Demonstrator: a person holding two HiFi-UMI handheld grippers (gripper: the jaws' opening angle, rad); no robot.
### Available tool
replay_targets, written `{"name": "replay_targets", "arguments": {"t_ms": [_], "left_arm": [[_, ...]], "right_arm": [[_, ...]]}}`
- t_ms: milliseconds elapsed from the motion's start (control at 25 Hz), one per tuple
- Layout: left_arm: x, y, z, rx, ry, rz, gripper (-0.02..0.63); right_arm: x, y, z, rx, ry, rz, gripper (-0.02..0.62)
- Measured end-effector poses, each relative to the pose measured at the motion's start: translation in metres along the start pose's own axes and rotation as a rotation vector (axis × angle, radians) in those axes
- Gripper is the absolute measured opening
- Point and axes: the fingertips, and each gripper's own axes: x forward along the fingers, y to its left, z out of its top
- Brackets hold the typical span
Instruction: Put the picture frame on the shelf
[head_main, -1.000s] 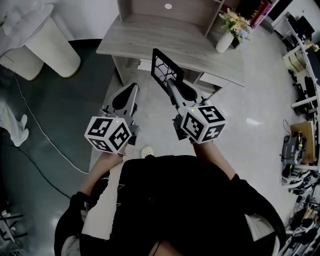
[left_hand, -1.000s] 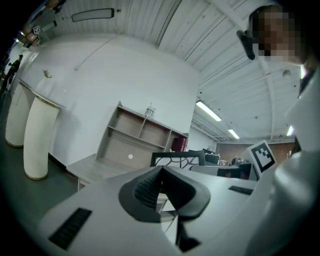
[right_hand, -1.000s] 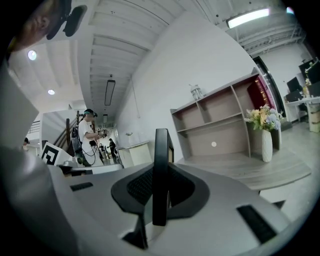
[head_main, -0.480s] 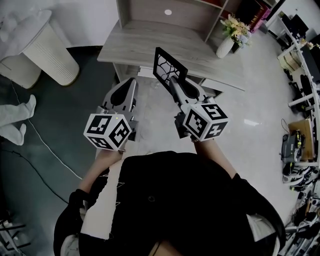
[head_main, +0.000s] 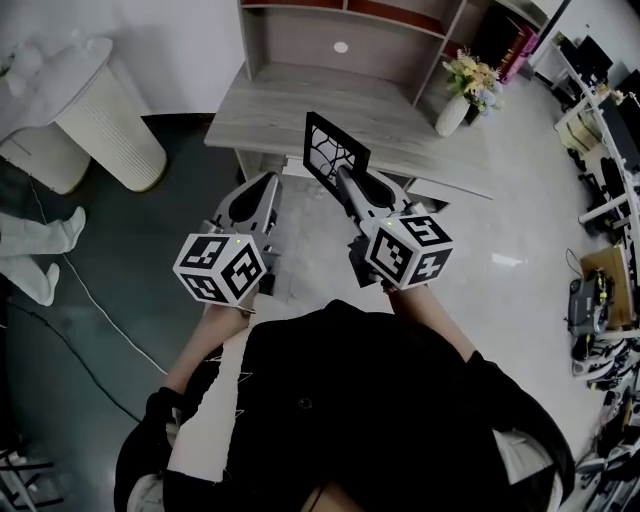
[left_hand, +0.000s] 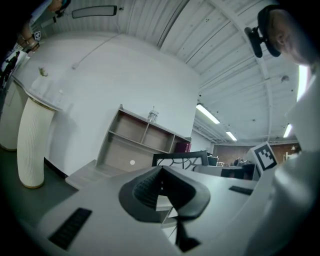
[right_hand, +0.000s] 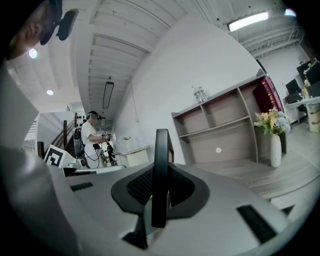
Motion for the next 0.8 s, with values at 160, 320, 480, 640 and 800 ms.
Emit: {"name": "replay_targets", "arguments": {"t_ms": [160, 320, 480, 640, 800], "left_arm": [[0.002, 0.003, 0.002, 0.000, -0.012, 0.003, 0.011], [0.005, 0.010, 0.007, 0.005, -0.029, 0.008, 0.012], [0.011, 0.025, 0.012, 0.011, -0.029, 0.012, 0.011], [0.015, 0.048, 0.021, 0.005, -0.035, 0.039, 0.011], [0.030, 0.072, 0.026, 0.002, -0.045, 0.084, 0.012]], "right_arm": [[0.005, -0.005, -0.001, 0.010, 0.004, -0.001, 0.052], [0.019, -0.006, 0.001, 0.012, 0.005, 0.014, 0.052], [0.043, -0.006, 0.003, 0.029, 0.015, 0.042, 0.052], [0.072, 0.000, 0.004, 0.028, 0.034, 0.083, 0.052], [0.100, -0.008, 0.011, 0.011, 0.028, 0.113, 0.052]]}}
